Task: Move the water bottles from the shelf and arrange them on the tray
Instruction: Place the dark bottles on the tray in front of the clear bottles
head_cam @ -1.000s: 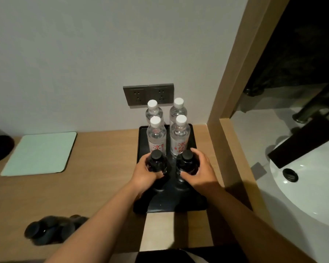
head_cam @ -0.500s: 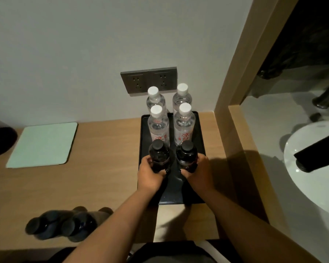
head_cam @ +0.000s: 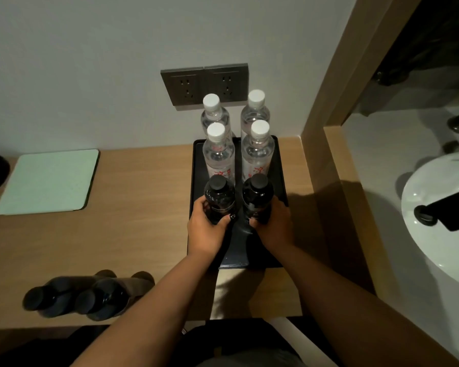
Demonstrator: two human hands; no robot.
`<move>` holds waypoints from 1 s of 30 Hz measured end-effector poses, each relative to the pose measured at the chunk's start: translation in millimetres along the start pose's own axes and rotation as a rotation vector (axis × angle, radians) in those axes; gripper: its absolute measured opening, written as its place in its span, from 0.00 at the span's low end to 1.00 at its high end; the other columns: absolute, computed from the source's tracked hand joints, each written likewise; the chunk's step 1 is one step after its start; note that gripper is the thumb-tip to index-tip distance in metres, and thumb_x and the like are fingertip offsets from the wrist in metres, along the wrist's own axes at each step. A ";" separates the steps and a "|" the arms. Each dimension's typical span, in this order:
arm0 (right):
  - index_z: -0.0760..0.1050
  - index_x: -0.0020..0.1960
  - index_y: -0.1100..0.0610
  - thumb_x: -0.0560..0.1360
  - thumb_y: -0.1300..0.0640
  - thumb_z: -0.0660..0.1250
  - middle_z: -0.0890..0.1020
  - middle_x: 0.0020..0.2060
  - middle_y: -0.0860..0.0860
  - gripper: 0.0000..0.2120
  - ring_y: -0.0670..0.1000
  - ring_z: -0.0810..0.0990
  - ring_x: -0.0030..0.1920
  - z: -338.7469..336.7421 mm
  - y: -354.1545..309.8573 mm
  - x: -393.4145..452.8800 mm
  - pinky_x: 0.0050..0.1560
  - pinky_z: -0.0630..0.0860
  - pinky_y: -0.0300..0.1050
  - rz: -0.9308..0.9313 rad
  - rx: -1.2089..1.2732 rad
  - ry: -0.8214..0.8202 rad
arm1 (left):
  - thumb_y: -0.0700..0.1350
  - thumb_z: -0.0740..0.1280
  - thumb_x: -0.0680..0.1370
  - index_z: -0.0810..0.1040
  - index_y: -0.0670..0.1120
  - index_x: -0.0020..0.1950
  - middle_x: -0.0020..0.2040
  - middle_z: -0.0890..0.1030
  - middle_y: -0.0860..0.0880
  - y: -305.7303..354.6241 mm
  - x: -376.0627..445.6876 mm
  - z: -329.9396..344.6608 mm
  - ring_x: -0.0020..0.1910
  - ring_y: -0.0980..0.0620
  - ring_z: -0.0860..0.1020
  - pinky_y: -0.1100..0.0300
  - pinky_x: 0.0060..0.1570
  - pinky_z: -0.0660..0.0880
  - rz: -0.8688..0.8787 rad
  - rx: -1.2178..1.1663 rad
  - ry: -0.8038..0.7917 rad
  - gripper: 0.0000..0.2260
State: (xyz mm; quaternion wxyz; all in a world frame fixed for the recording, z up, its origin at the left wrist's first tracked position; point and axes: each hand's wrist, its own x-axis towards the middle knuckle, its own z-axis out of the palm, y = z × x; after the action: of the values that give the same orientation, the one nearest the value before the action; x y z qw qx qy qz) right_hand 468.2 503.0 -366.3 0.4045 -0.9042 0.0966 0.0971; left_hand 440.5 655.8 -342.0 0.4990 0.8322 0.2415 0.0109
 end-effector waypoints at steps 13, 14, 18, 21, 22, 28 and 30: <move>0.68 0.66 0.53 0.68 0.56 0.73 0.76 0.61 0.55 0.28 0.60 0.69 0.65 1.5 -9.4 3.1 0.61 0.71 0.57 0.049 -0.008 0.025 | 0.42 0.77 0.69 0.70 0.49 0.62 0.57 0.81 0.50 6.0 5.8 6.1 0.58 0.52 0.78 0.54 0.60 0.75 0.013 0.024 0.018 0.25; 0.68 0.66 0.53 0.68 0.56 0.73 0.75 0.61 0.55 0.28 0.60 0.69 0.65 1.2 -9.5 3.7 0.61 0.71 0.57 0.058 -0.004 0.031 | 0.42 0.77 0.69 0.70 0.49 0.62 0.57 0.81 0.50 6.7 6.4 7.9 0.58 0.52 0.78 0.54 0.60 0.75 0.010 0.023 0.019 0.25; 0.68 0.66 0.53 0.68 0.56 0.73 0.76 0.61 0.55 0.29 0.60 0.69 0.65 -2.5 -8.6 2.9 0.60 0.72 0.57 0.072 -0.008 0.028 | 0.42 0.77 0.69 0.70 0.49 0.61 0.57 0.80 0.50 8.2 4.9 14.1 0.57 0.52 0.78 0.54 0.59 0.76 -0.004 0.027 0.009 0.25; 0.70 0.63 0.53 0.65 0.56 0.74 0.77 0.59 0.54 0.28 0.60 0.72 0.63 -3.4 -12.2 3.7 0.60 0.74 0.57 0.079 0.008 -0.005 | 0.40 0.77 0.69 0.70 0.47 0.63 0.58 0.79 0.49 10.7 3.4 10.4 0.58 0.53 0.76 0.57 0.61 0.74 -0.017 0.002 0.002 0.26; 0.70 0.63 0.53 0.63 0.54 0.74 0.78 0.58 0.54 0.30 0.59 0.74 0.62 -1.5 -9.5 6.0 0.60 0.74 0.57 0.083 0.035 -0.015 | 0.40 0.76 0.69 0.70 0.47 0.64 0.58 0.79 0.50 11.3 2.4 7.0 0.58 0.54 0.76 0.59 0.61 0.73 -0.025 -0.009 0.008 0.26; 0.68 0.66 0.58 0.67 0.61 0.75 0.74 0.62 0.56 0.30 0.56 0.77 0.60 -2.6 3.4 -18.6 0.62 0.75 0.55 0.254 0.288 0.047 | 0.37 0.70 0.75 0.77 0.46 0.56 0.49 0.80 0.52 12.7 -19.1 -23.9 0.50 0.56 0.79 0.62 0.53 0.75 -0.055 -0.130 0.063 0.12; 0.72 0.59 0.60 0.71 0.62 0.72 0.75 0.59 0.57 0.19 0.53 0.77 0.54 -4.5 -1.0 -38.4 0.57 0.75 0.48 0.291 0.325 0.104 | 0.39 0.67 0.78 0.79 0.46 0.50 0.44 0.82 0.53 17.7 -24.9 -37.7 0.45 0.56 0.80 0.62 0.48 0.76 -0.065 -0.149 0.086 0.04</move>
State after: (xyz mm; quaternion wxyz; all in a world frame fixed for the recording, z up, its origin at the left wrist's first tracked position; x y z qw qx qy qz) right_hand 431.9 504.0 -352.9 0.5211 -0.8074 0.2614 0.0908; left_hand 415.6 669.8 -302.7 0.5486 0.7833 0.2883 0.0483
